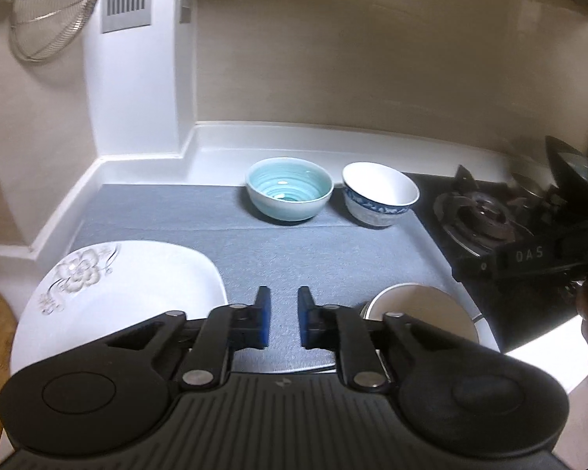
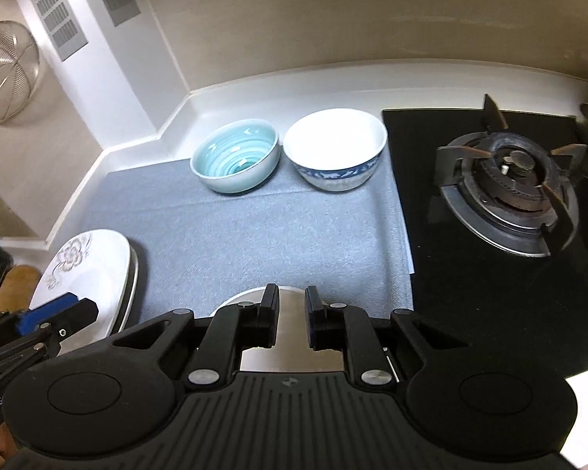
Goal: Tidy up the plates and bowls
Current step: 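Set the cream bowls beside the plates with the right gripper while the left gripper moves to the teal bowl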
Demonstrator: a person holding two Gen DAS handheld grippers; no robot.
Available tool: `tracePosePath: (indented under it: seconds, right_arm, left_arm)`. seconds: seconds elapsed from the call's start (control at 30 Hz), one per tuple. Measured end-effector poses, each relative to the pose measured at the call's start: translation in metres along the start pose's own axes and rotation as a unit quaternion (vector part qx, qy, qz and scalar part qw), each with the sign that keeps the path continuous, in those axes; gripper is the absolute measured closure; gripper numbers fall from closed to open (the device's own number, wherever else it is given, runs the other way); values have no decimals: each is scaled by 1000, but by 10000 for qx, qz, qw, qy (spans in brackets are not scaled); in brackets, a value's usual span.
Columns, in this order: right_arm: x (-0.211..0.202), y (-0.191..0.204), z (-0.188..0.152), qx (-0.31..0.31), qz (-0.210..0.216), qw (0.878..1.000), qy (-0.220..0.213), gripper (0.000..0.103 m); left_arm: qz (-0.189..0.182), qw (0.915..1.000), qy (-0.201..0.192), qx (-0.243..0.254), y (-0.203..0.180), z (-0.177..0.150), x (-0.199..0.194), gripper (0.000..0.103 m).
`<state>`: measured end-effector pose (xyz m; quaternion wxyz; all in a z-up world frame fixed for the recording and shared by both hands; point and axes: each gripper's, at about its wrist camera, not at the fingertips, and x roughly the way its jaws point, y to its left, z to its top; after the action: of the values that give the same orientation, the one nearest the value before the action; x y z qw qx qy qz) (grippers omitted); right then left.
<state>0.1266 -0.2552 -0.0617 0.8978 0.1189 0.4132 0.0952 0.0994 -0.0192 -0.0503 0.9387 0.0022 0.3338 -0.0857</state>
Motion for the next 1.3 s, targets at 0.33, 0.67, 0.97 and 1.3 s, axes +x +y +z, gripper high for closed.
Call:
tracePosePath:
  seconds: [0.33,0.67,0.97,1.3]
  right_arm:
    - [-11,6,-10,412,-433,9980,-199,86]
    - [-43,4,-29,614,-964,9917,-583,86]
    - [-61,-14,-44,909,-1403,9843,-571,86]
    - [-59,-20,-43,1120,-1486,9808,-574,86]
  left_arm:
    - [-151,9997,89,-146,35,32,52,92]
    - [-331,9967,238,-707,55,85,137,63]
    - [-110,9914,571,-1173,55,113,204,56]
    - [38,9913,846,-1011,48,110,225,78]
